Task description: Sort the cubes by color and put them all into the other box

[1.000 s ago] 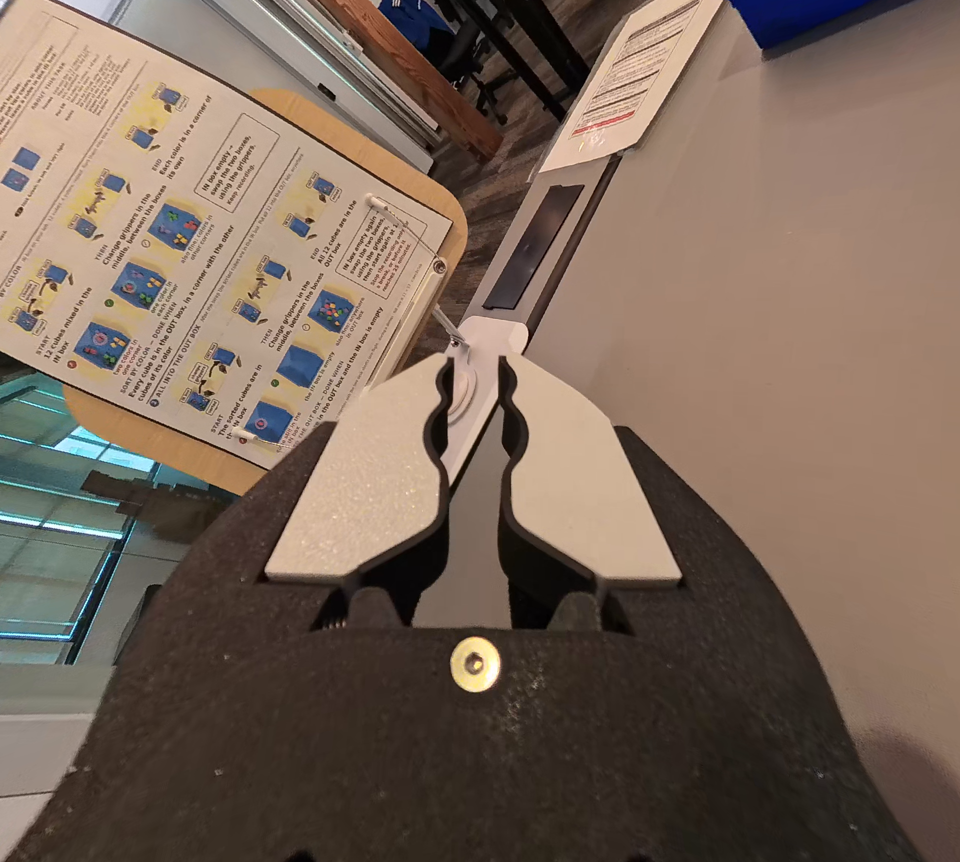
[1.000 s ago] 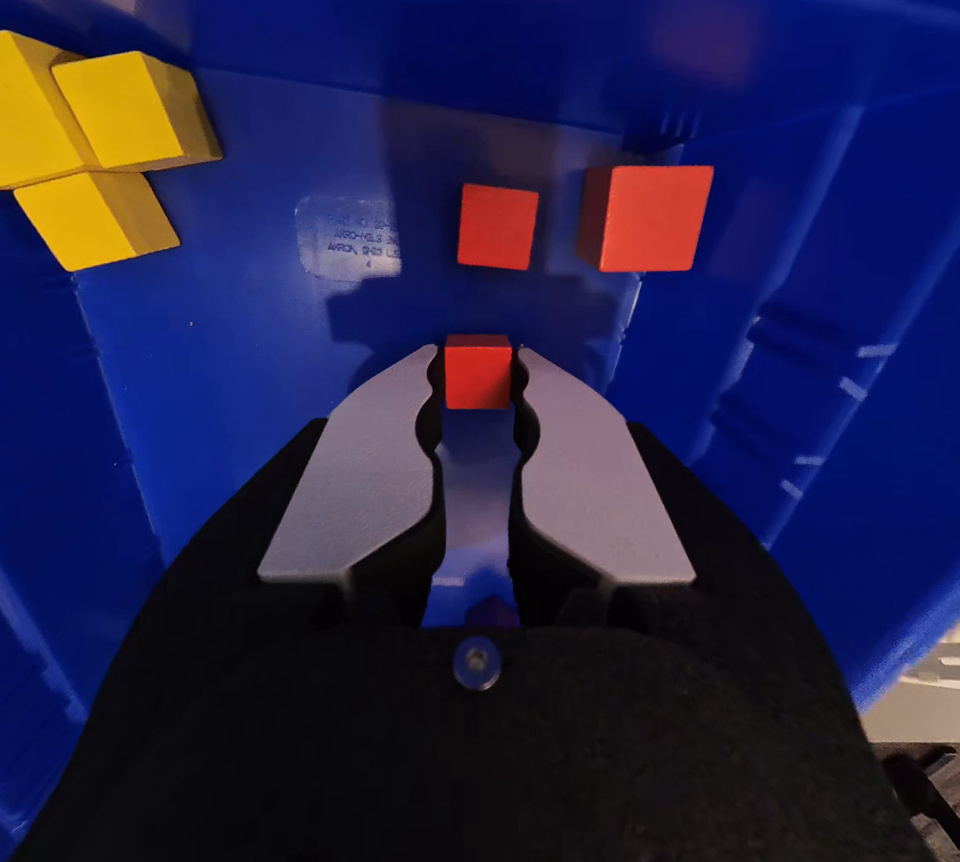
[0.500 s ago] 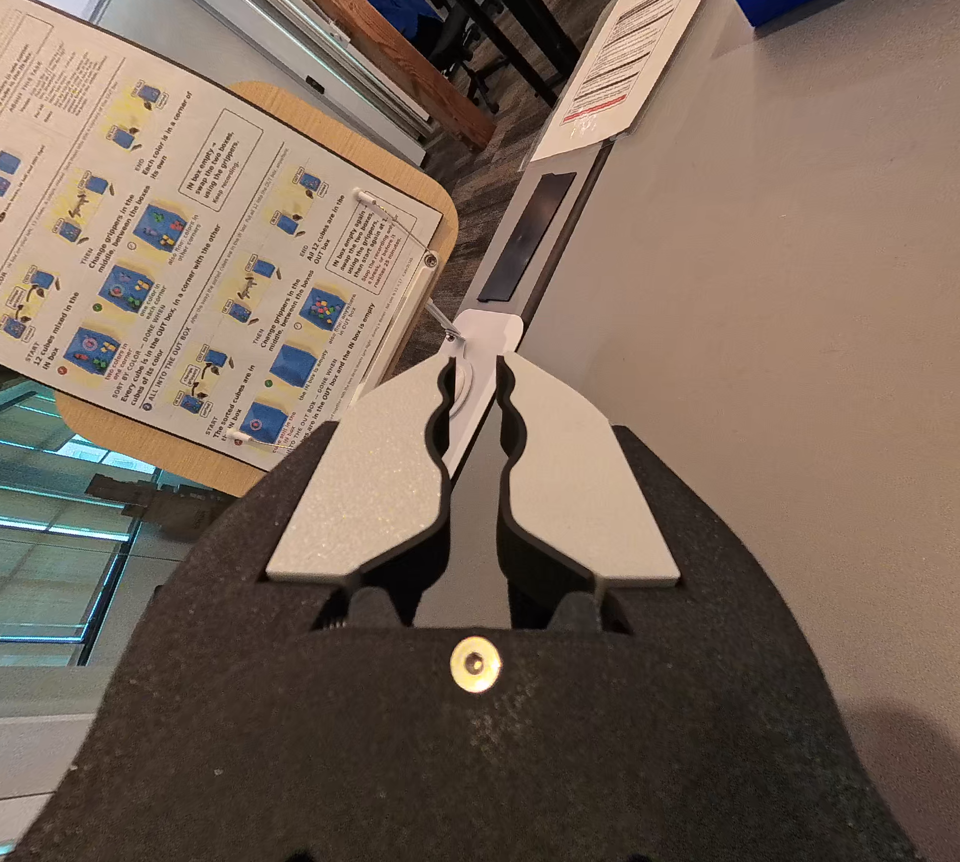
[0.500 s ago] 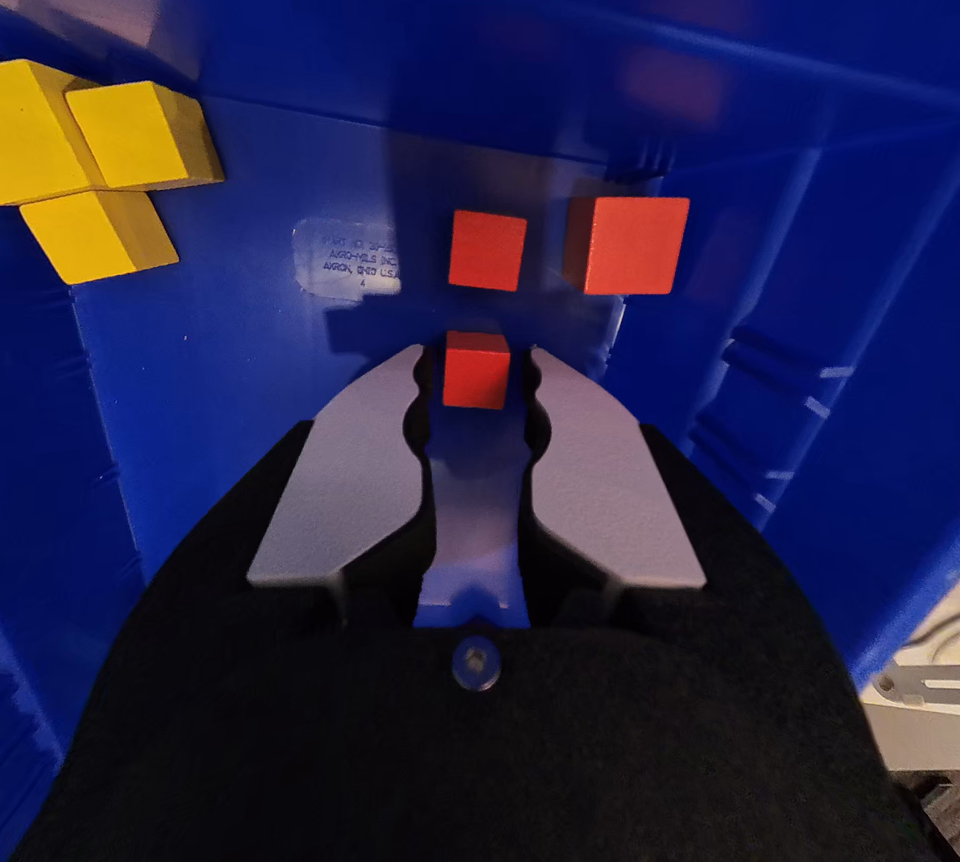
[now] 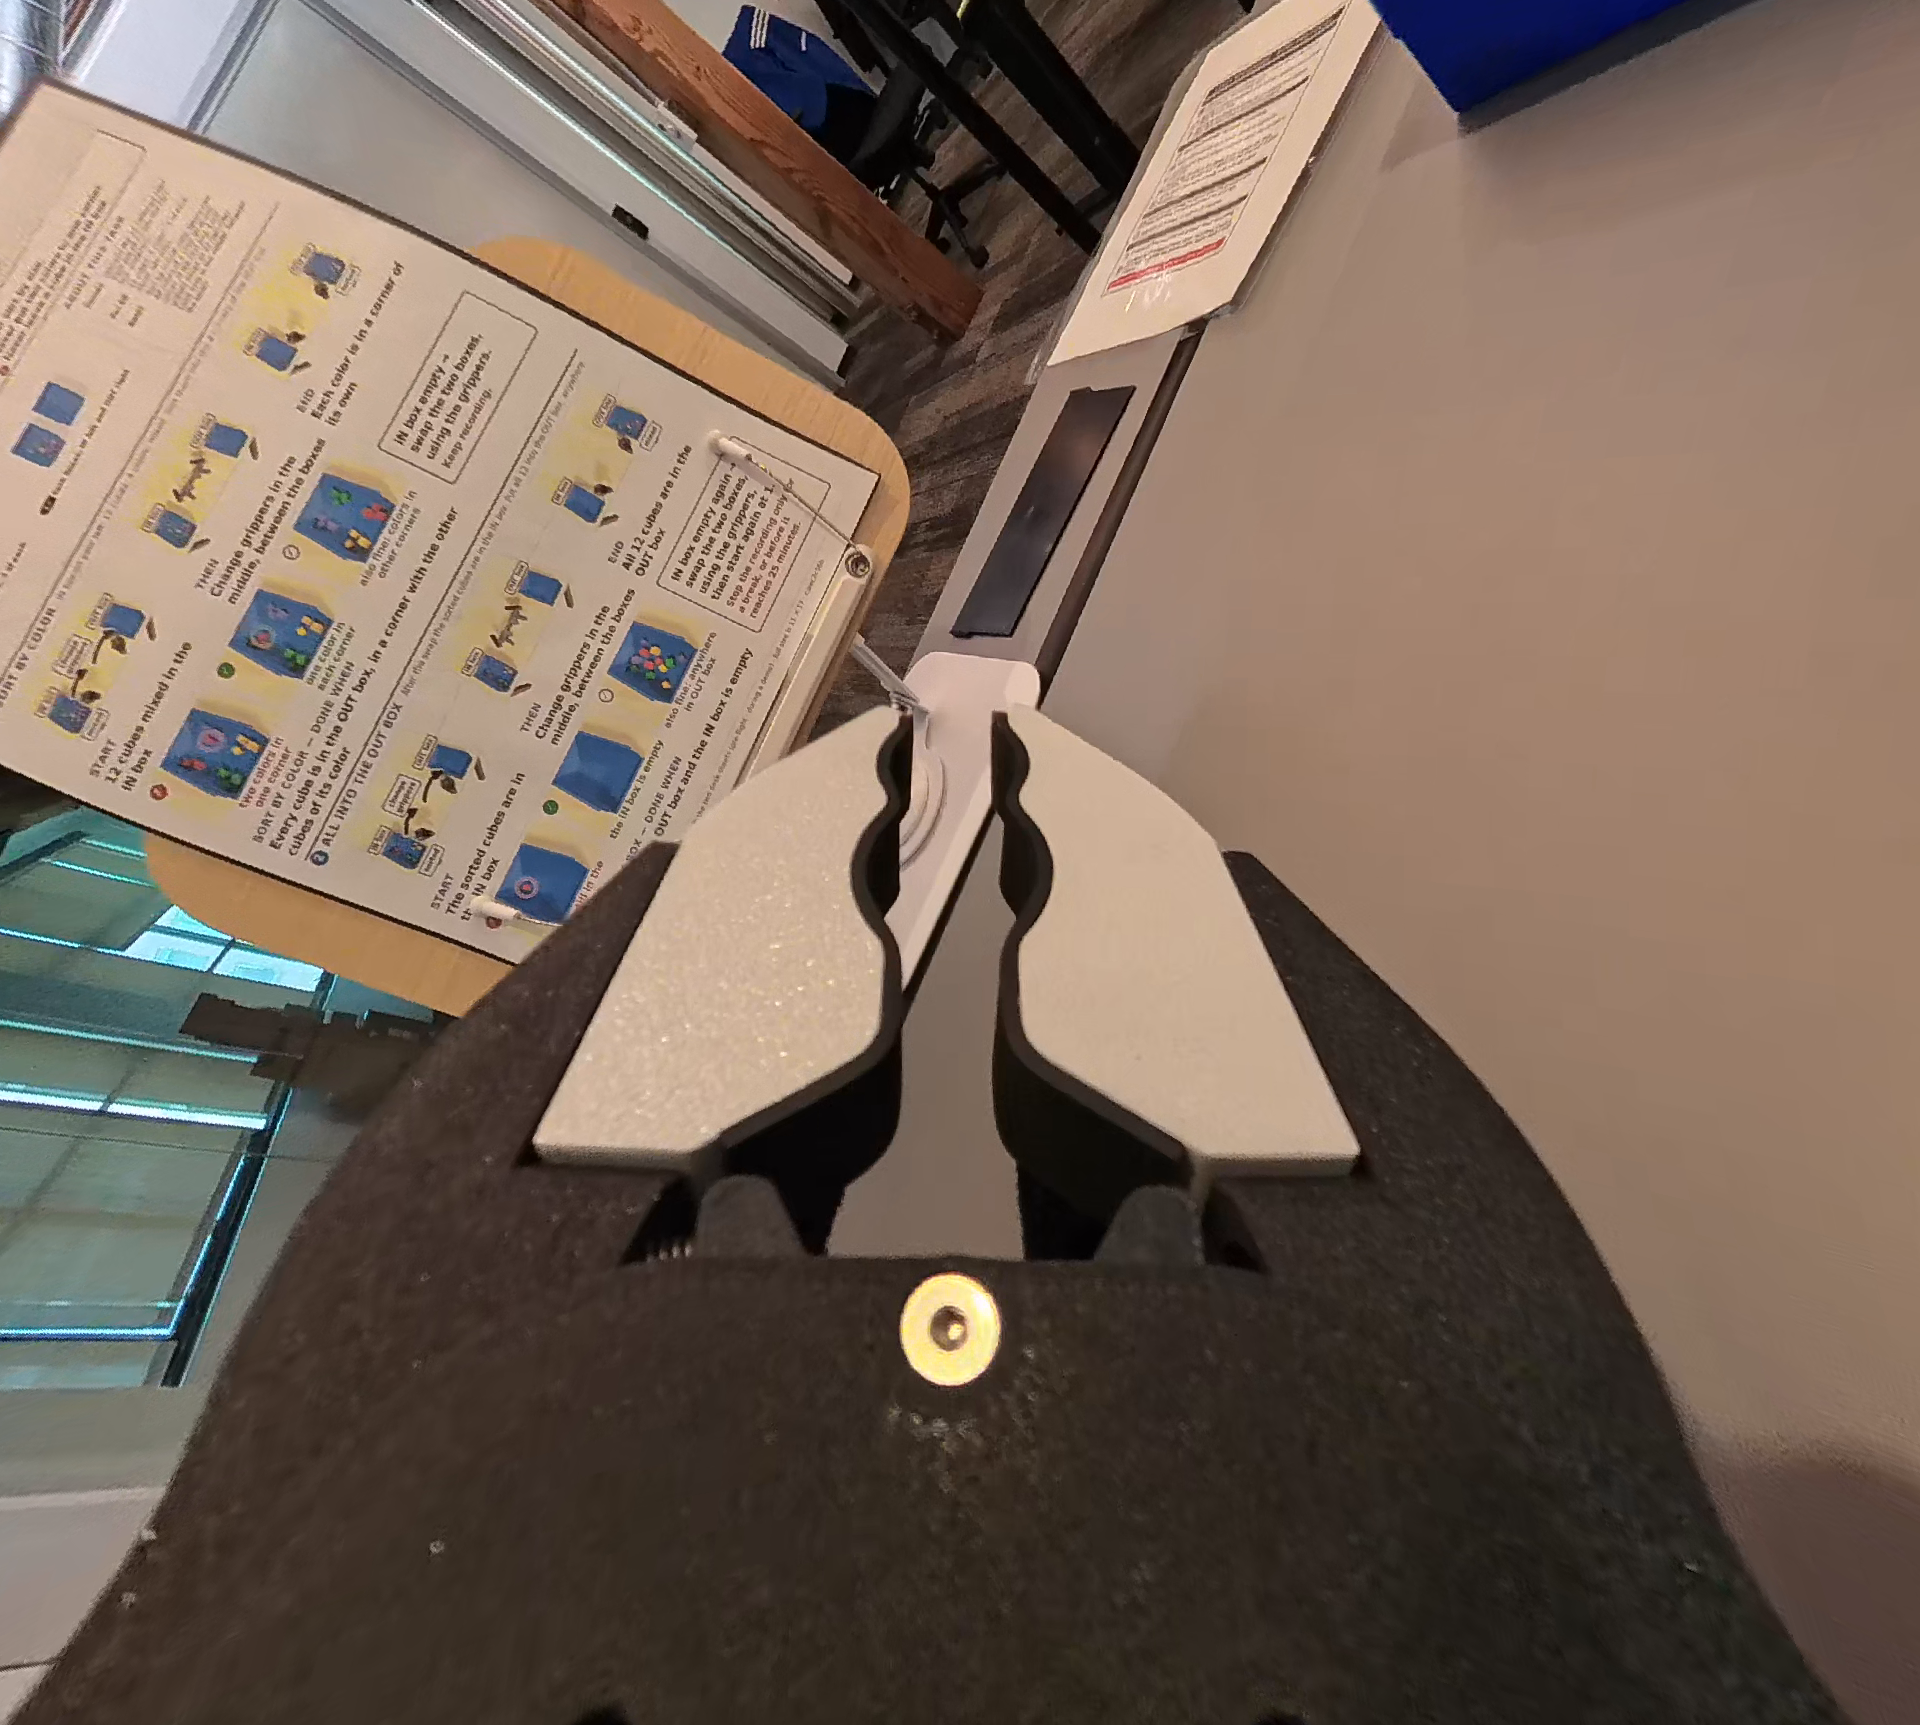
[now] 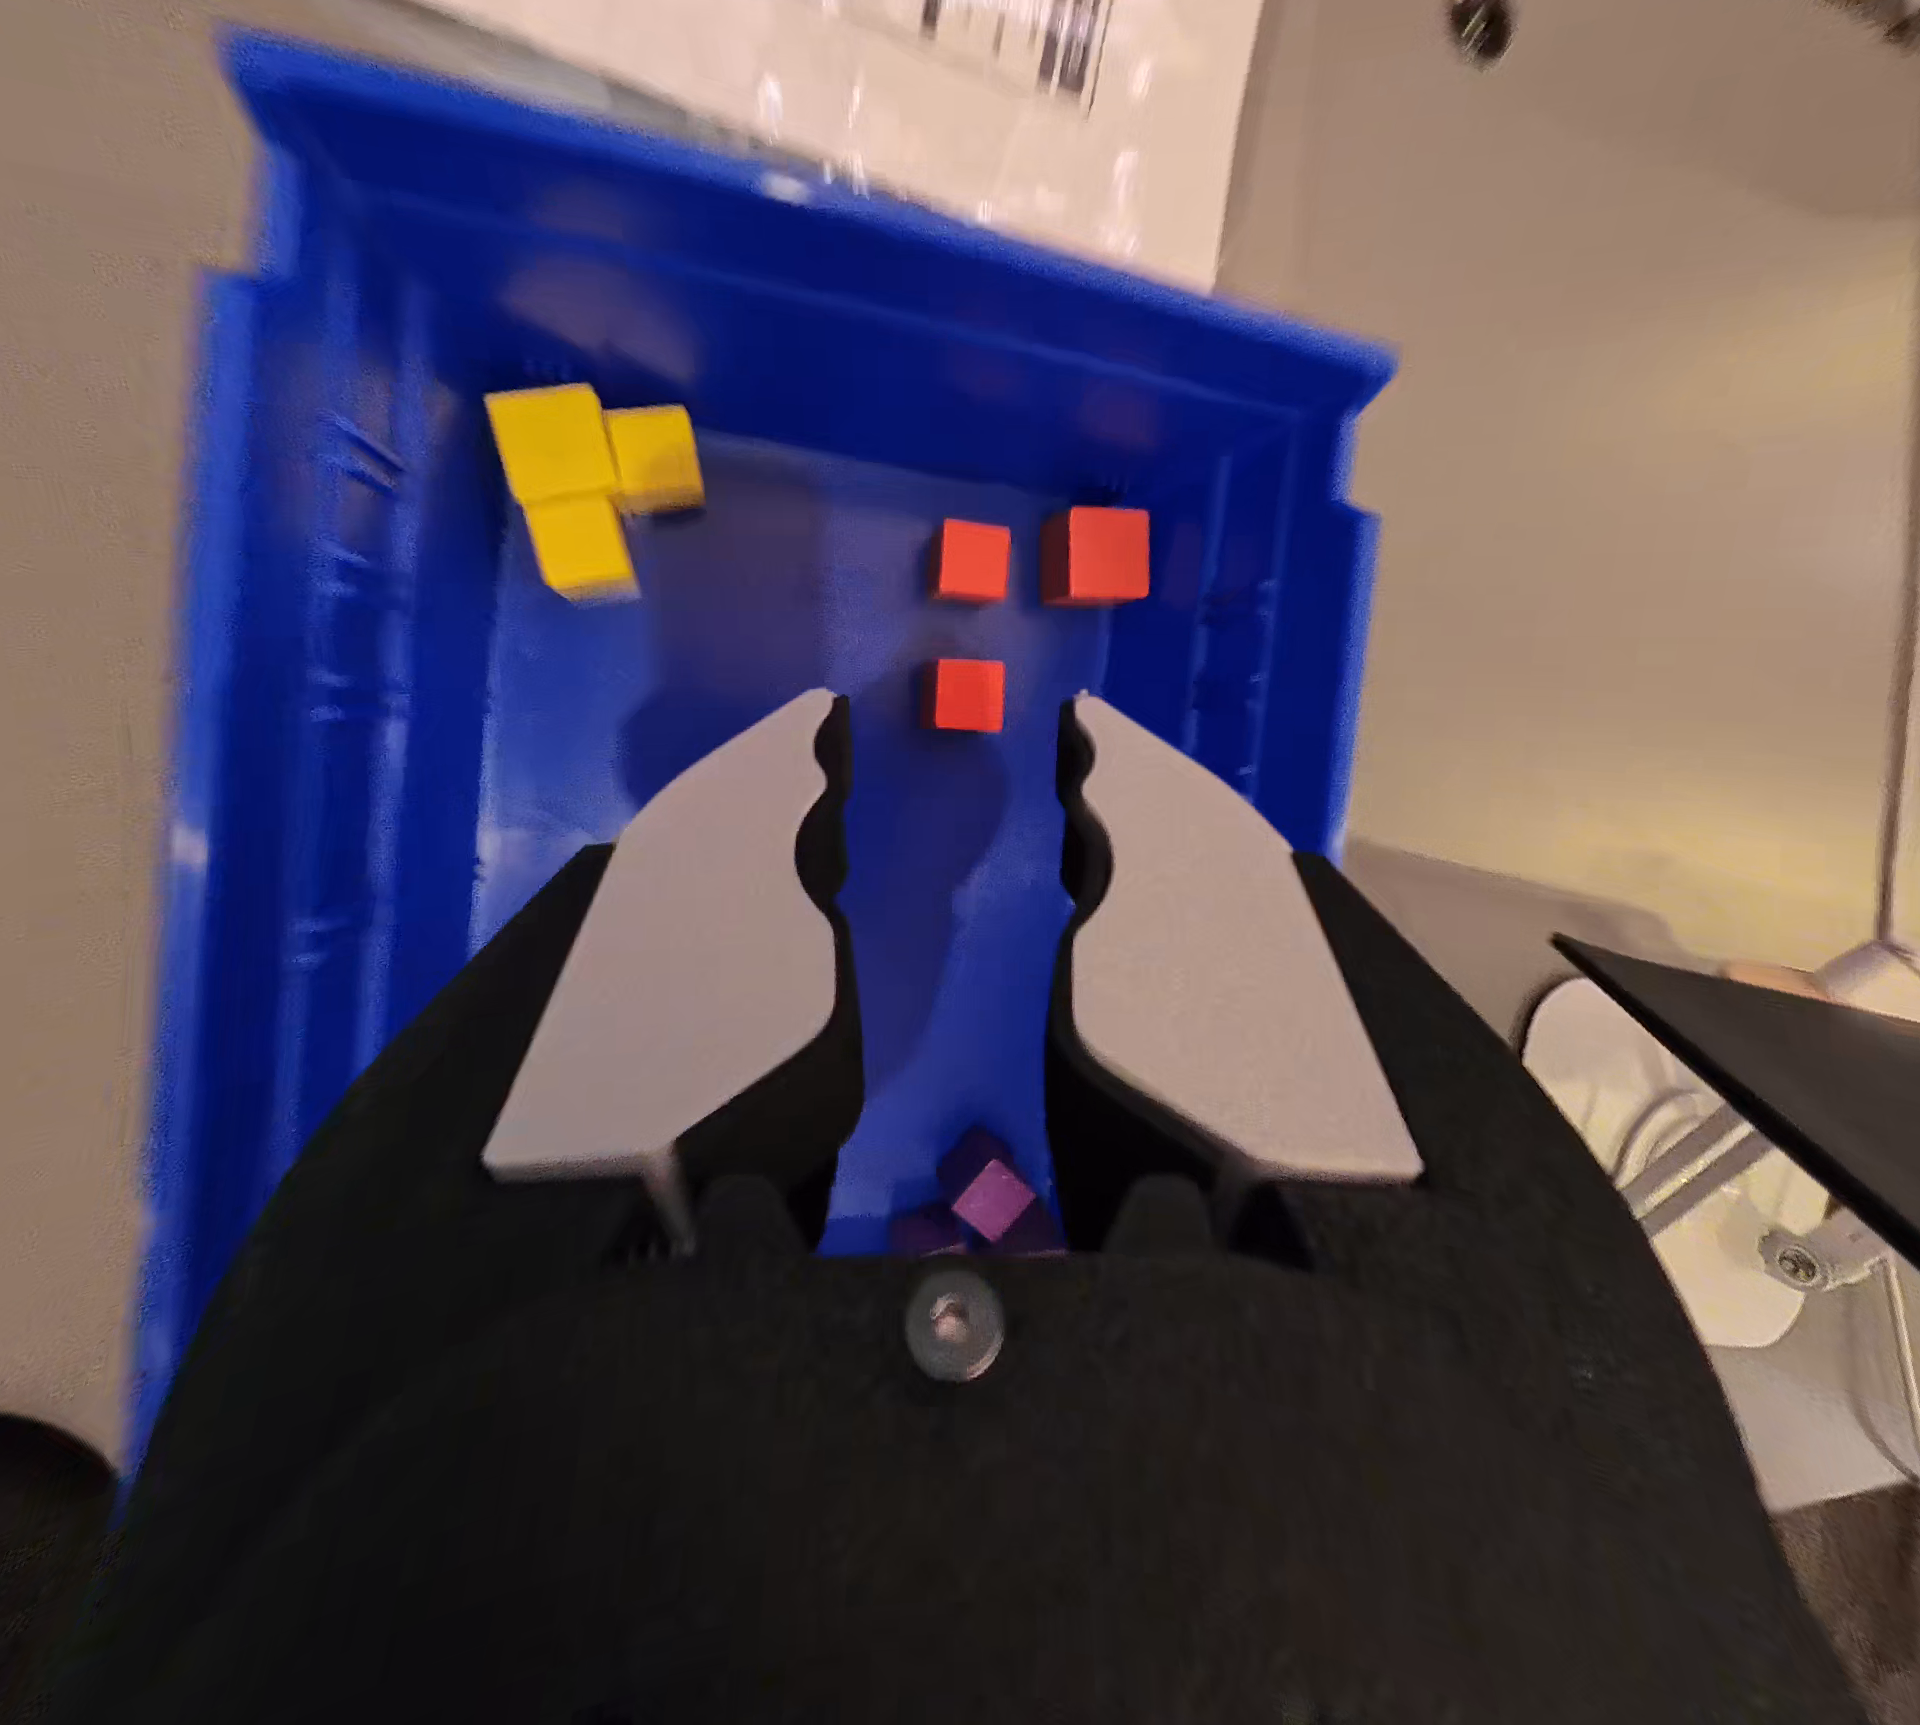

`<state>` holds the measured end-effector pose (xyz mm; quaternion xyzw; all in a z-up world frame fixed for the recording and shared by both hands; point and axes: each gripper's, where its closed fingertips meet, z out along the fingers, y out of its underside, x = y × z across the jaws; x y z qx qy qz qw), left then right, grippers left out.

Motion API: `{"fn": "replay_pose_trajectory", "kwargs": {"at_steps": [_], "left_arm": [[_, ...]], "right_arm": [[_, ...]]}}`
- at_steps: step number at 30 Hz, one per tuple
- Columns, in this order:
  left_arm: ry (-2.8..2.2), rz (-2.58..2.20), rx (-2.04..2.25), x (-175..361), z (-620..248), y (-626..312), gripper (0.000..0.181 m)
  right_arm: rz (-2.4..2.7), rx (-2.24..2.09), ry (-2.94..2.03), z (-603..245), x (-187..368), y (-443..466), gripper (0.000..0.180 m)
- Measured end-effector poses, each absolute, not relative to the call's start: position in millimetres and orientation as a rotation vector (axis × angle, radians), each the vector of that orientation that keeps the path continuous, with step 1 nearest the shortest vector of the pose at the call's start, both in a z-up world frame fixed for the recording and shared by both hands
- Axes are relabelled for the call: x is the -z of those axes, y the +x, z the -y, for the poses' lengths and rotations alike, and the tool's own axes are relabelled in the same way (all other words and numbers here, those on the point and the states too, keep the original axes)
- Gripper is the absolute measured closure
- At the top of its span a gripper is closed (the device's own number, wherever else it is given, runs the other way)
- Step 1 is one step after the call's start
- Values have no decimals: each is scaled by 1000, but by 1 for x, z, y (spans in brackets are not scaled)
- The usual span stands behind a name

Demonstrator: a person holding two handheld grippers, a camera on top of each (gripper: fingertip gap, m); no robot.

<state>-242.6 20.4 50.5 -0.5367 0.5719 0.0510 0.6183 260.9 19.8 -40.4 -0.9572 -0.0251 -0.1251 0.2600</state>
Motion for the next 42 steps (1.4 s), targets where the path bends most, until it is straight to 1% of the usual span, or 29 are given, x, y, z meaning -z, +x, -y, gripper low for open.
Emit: {"fn": "replay_pose_trajectory", "kwargs": {"at_steps": [4, 8, 11, 15, 19, 22, 26, 30, 34, 38, 42], "left_arm": [[-1224, -1316, -123, -53, -18, -240, 167], [-1226, -1309, -125, -55, -17, -241, 167], [-1227, -1303, -132, -57, -17, -243, 167], [-1236, -1288, -136, -58, -20, -248, 168], [-1249, -1260, -149, -61, -25, -256, 168], [-1252, -1211, -157, -71, -27, -266, 168], [-1269, -1110, -211, -101, -25, -299, 168], [-1301, -1012, -287, -141, -15, -360, 167], [-1410, -978, -563, -157, -19, -463, 167], [-1623, -980, -715, -131, -20, -563, 164], [-1767, -982, -784, -85, -17, -631, 163]], "right_arm": [[36, 417, -2341, -24, -27, 222, 142], [82, 445, -2060, -26, -94, 157, 142], [136, 409, -1898, -25, -130, 100, 141], [190, 381, -1751, -22, -161, 39, 139], [249, 365, -1673, -19, -168, 0, 139], [290, 405, -1658, -17, -164, -12, 139], [328, 402, -1665, -17, -158, -24, 138], [384, 374, -1665, -18, -155, -39, 137], [416, 334, -1684, -21, -150, -46, 135], [427, 316, -1704, -26, -145, -46, 134], [460, 278, -1740, -31, -135, -49, 132]]}}
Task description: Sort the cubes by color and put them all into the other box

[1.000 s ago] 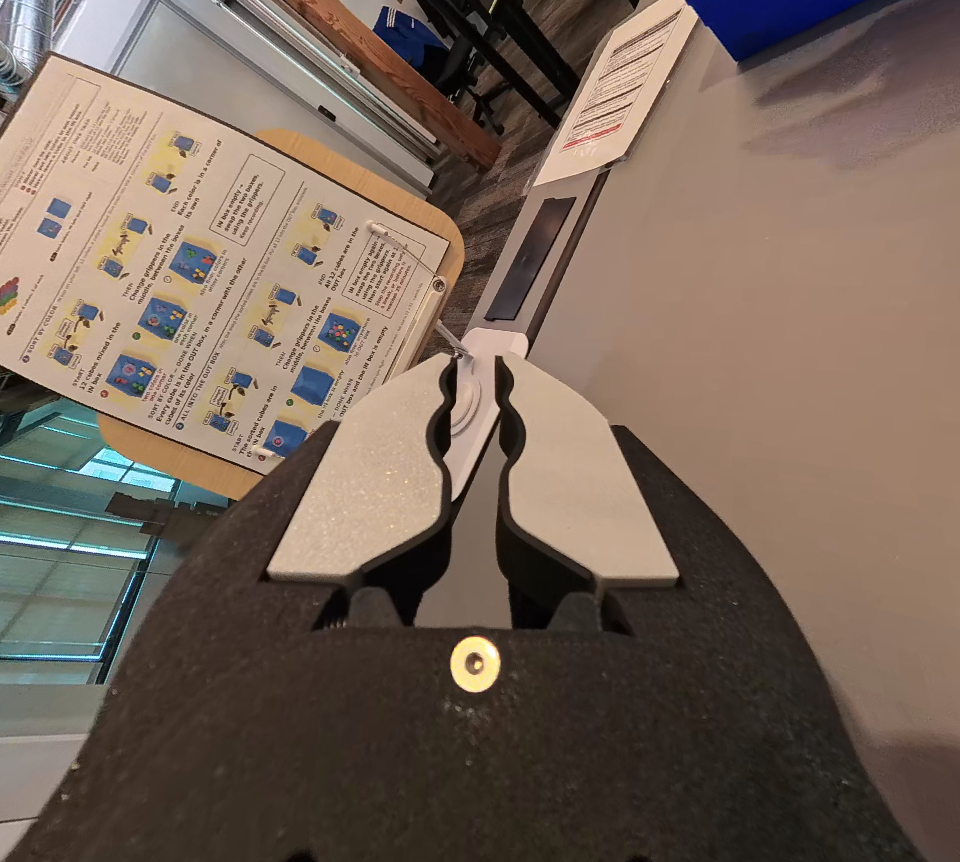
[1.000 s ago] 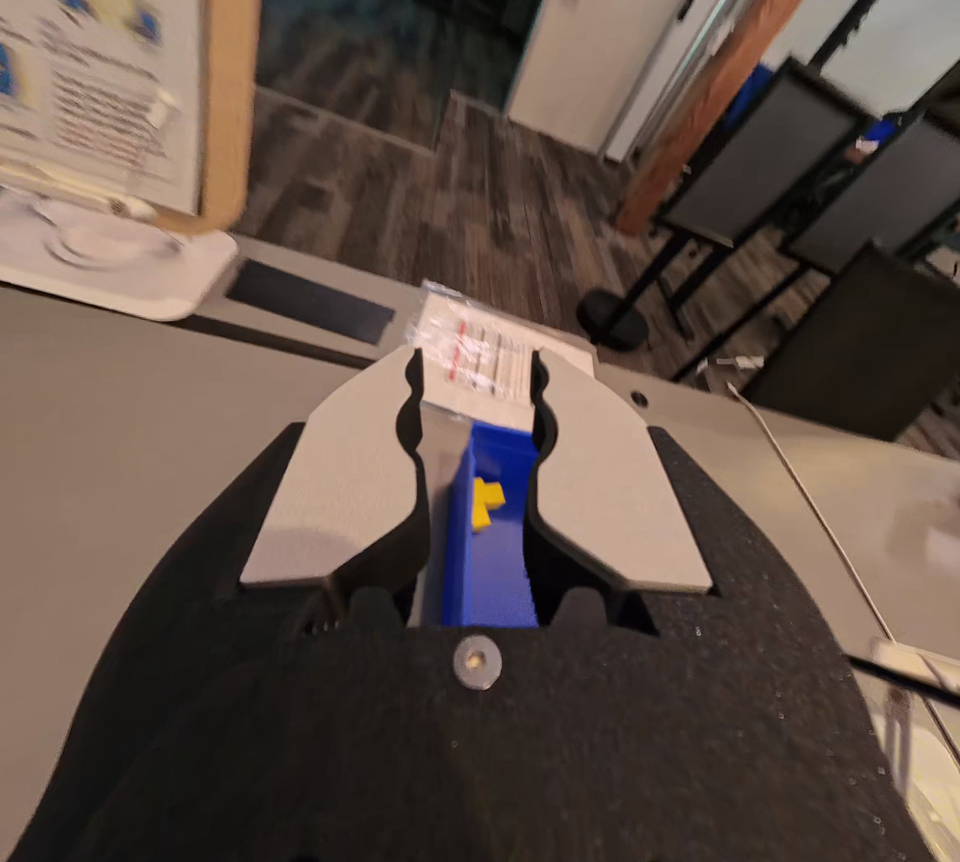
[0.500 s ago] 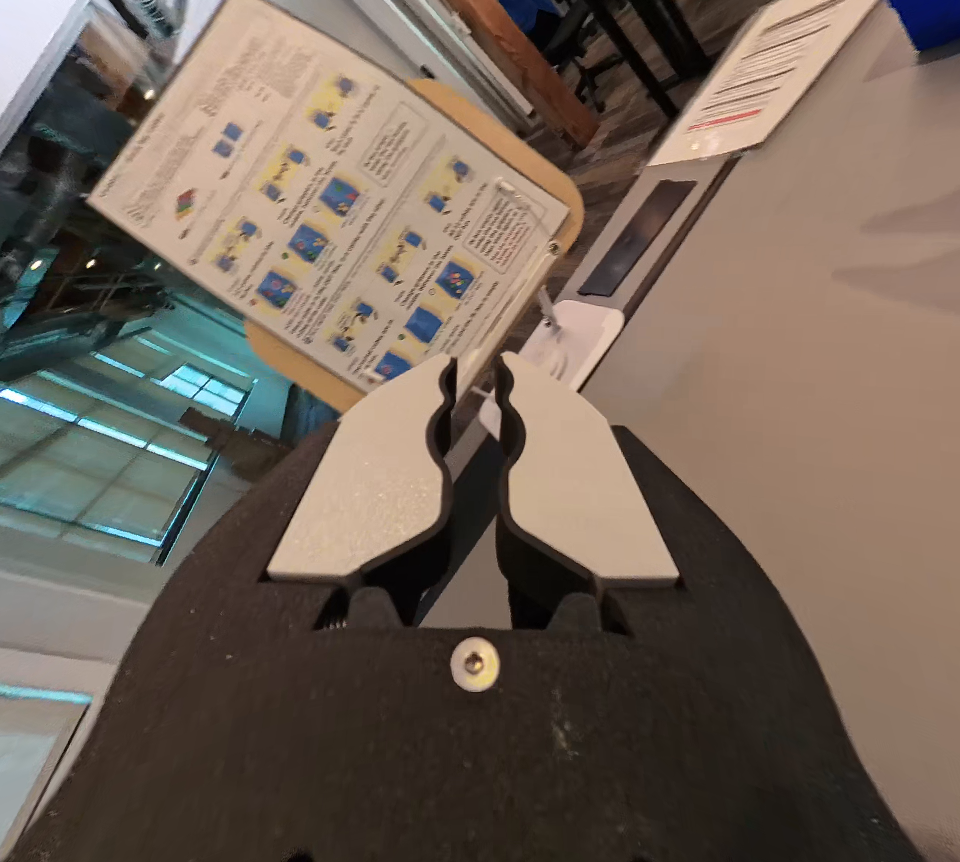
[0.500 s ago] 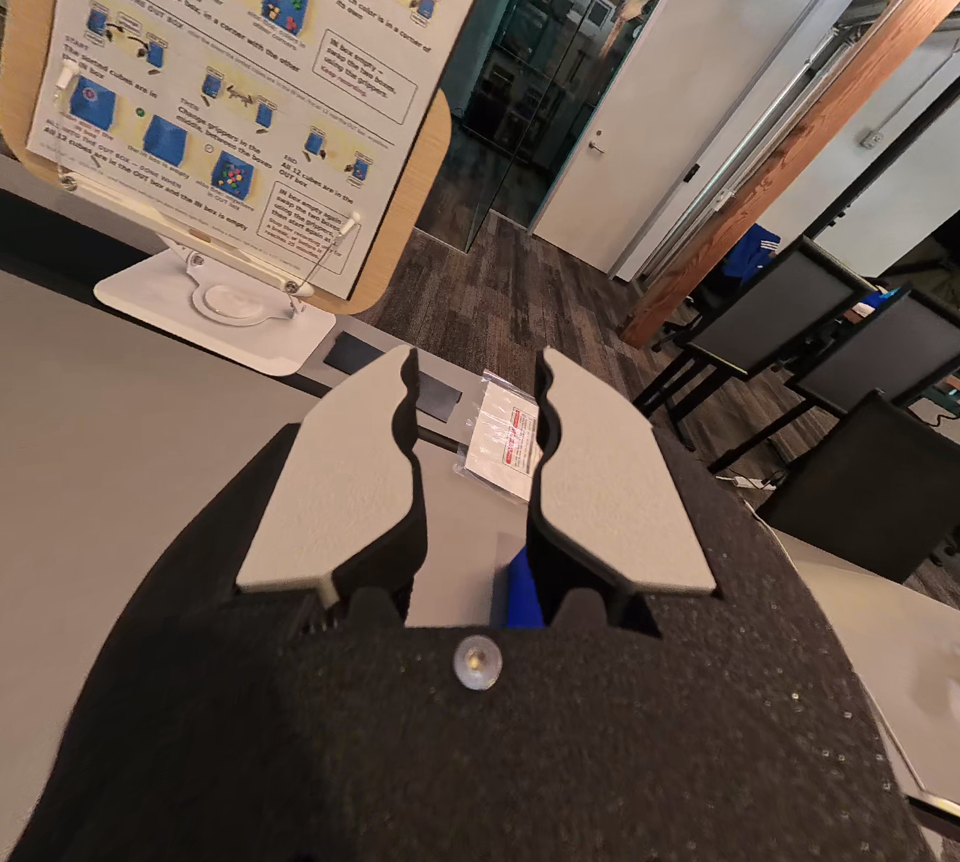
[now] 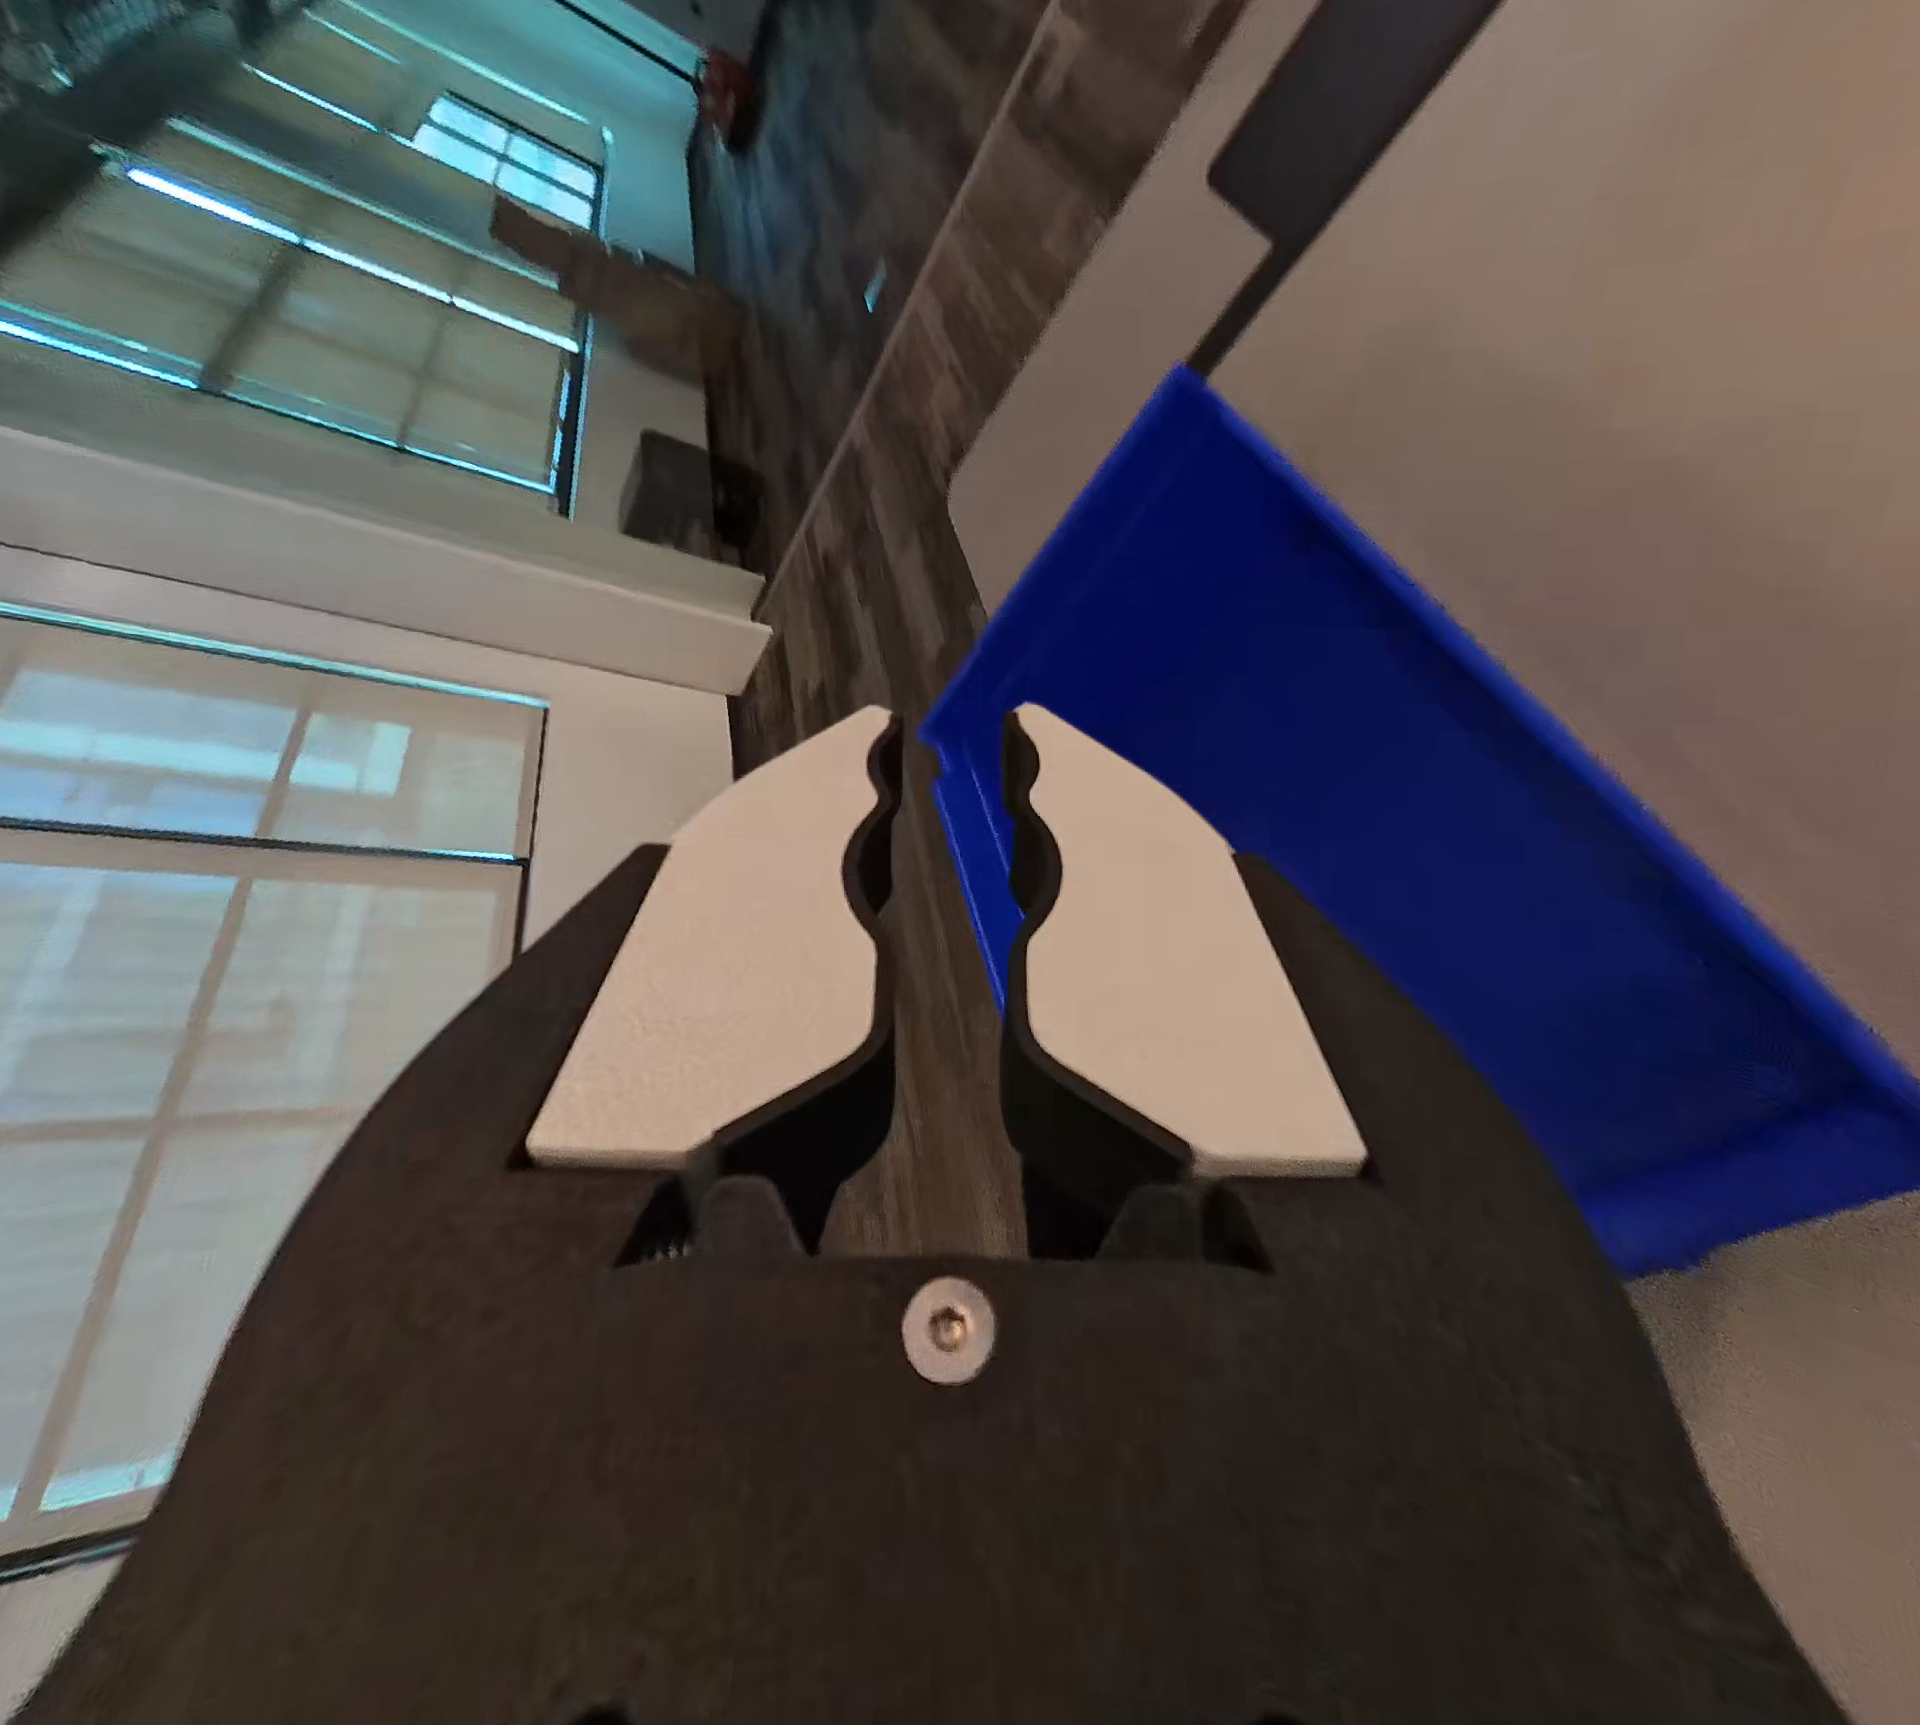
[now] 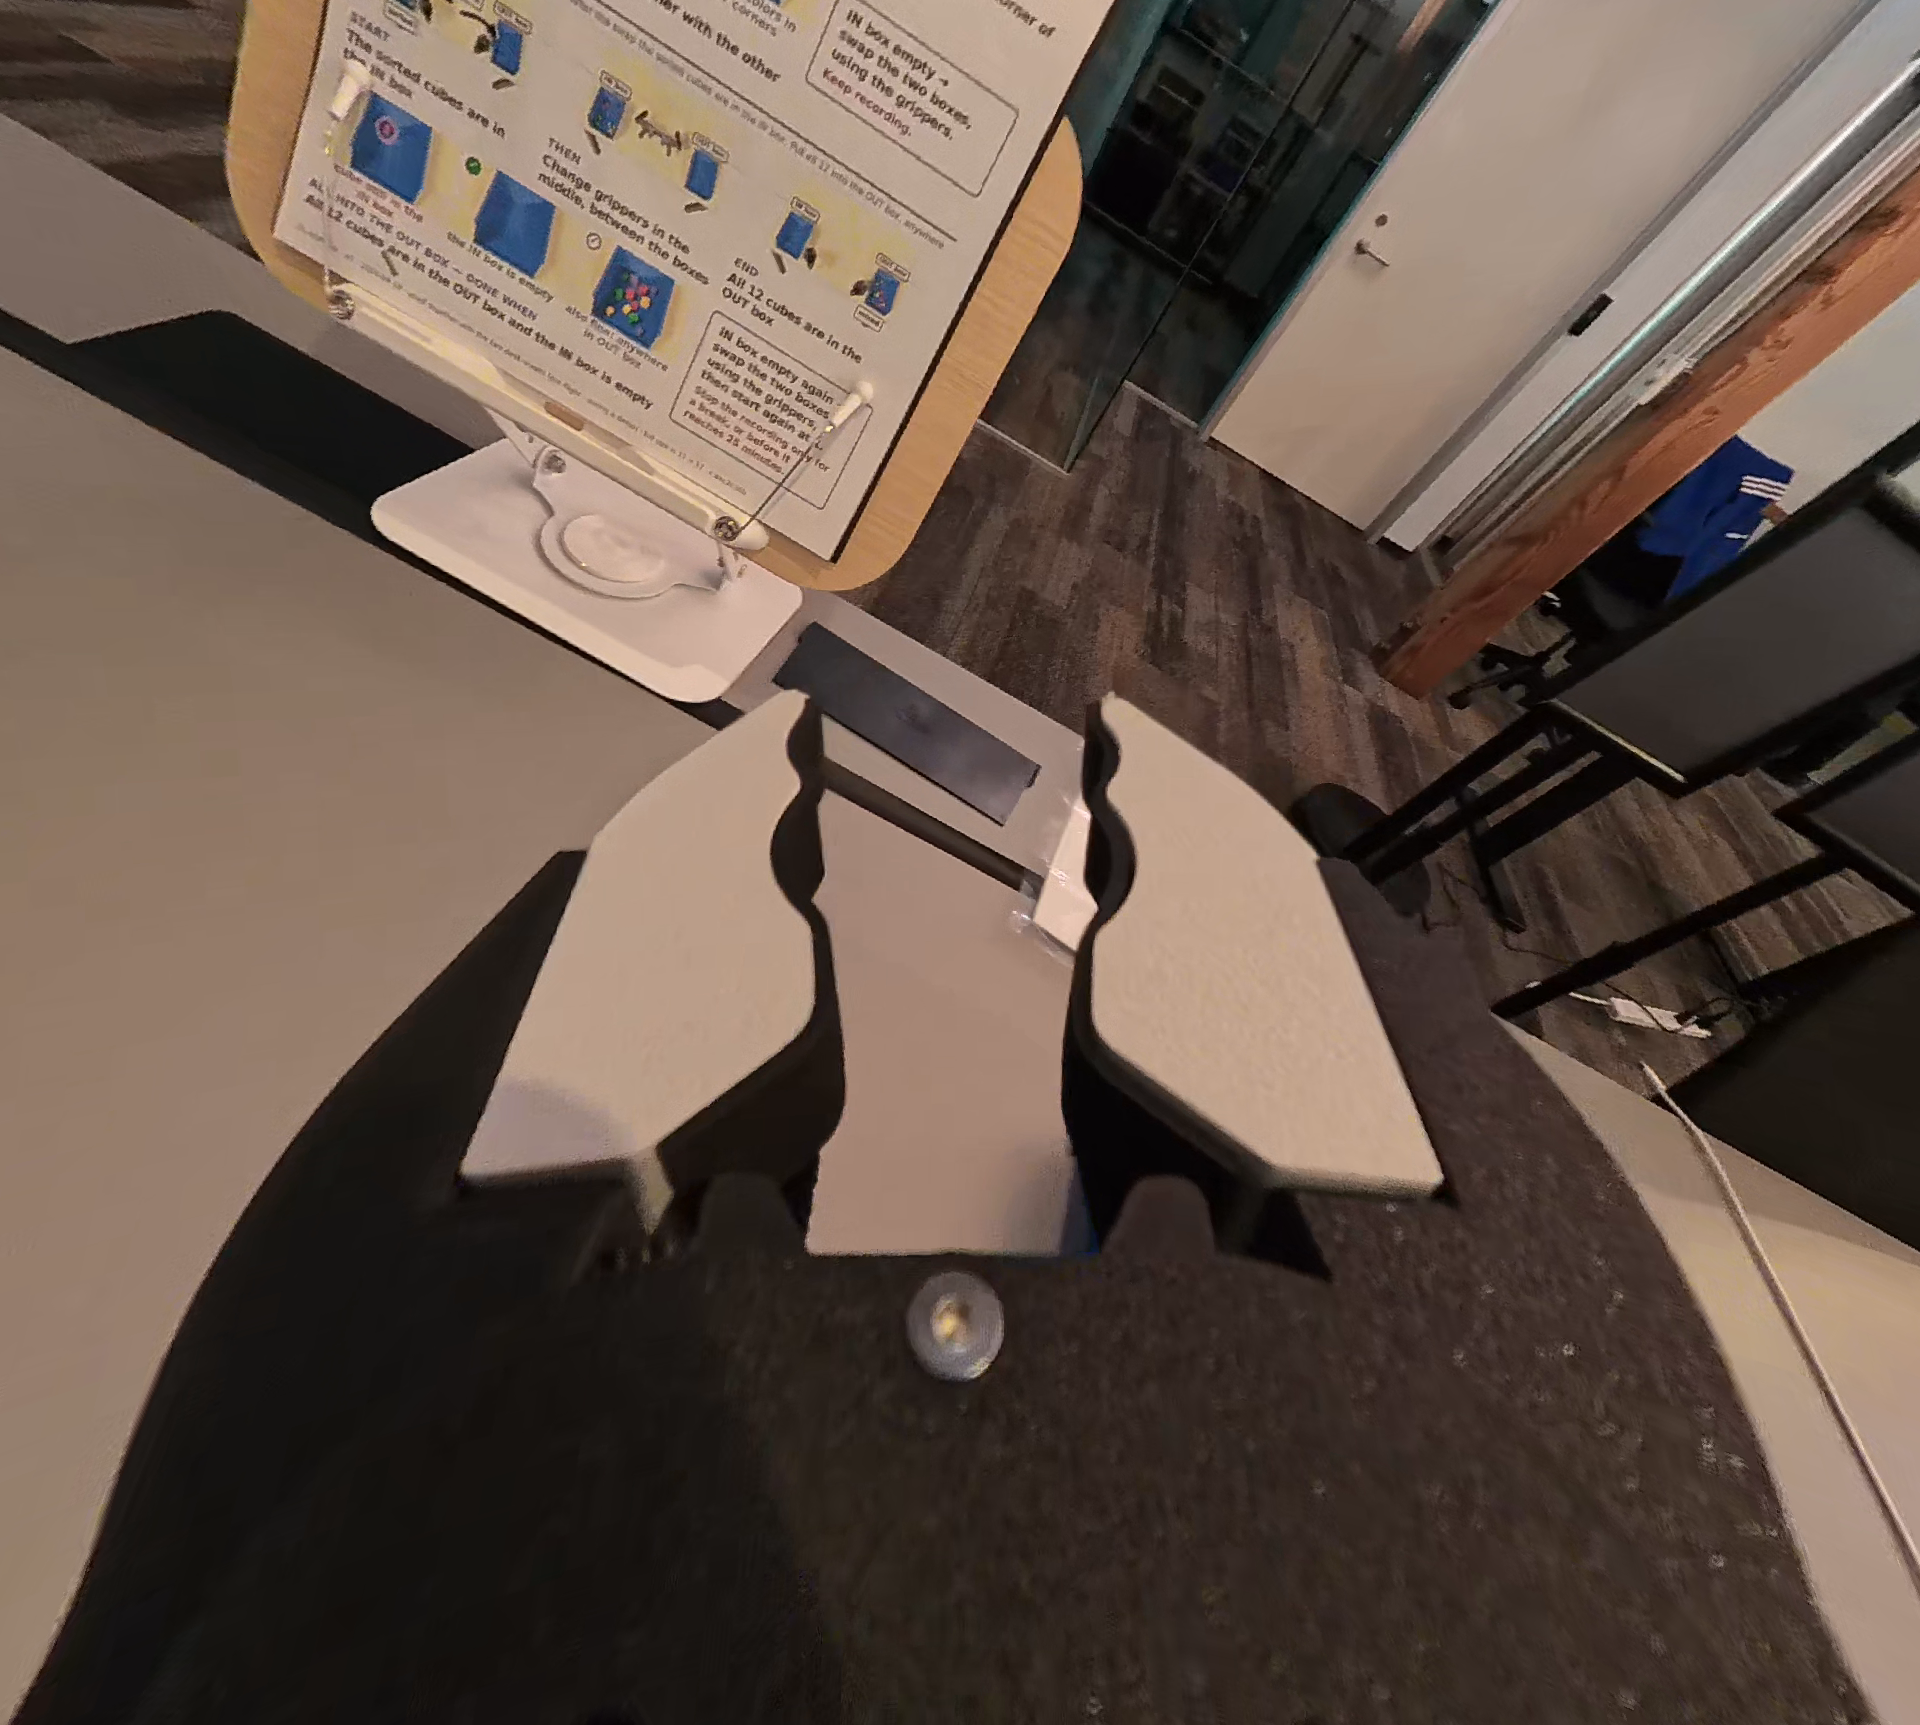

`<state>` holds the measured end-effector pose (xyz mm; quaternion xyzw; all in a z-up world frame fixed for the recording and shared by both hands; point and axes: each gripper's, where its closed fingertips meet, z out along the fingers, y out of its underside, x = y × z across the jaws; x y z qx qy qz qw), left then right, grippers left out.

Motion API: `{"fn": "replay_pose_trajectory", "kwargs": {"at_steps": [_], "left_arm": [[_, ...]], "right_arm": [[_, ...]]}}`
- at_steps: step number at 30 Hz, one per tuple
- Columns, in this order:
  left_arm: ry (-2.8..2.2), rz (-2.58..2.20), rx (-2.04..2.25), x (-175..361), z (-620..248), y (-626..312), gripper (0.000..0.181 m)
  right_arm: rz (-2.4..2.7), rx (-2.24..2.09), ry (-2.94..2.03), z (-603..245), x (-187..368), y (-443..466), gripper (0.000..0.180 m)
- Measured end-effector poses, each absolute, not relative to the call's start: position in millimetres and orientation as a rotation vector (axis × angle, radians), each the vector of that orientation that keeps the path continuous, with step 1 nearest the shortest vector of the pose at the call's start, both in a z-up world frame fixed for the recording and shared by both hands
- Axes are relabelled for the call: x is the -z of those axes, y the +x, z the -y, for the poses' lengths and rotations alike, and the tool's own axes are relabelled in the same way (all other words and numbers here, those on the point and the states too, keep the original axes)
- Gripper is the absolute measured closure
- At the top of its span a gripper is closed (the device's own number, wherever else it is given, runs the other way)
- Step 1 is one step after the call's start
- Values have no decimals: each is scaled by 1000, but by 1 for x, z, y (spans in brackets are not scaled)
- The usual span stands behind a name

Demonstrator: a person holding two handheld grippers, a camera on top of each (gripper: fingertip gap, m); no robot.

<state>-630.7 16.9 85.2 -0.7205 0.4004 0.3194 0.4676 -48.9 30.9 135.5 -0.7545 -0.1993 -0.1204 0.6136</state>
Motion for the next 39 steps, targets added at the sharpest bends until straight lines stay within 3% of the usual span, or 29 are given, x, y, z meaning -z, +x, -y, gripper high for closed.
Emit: {"fn": "replay_pose_trajectory", "kwargs": {"at_steps": [5, 10, 26, 34, 39], "left_arm": [[-1873, -1100, -687, -20, -13, -668, 163], [-1924, -1087, -524, 11, -24, -689, 161], [-1812, -940, -302, -2, -25, -686, 162], [-1866, -713, -287, -32, -7, -644, 159], [-1971, -479, -85, -38, -9, -613, 133]], "right_arm": [[616, 87, -1737, -35, -125, -82, 130], [735, -10, -1755, -38, -112, -106, 125], [635, -168, -1764, -28, -113, -121, 124], [587, 103, -1786, -7, -105, -69, 123], [593, 307, -1860, 1, -86, -23, 122]]}}
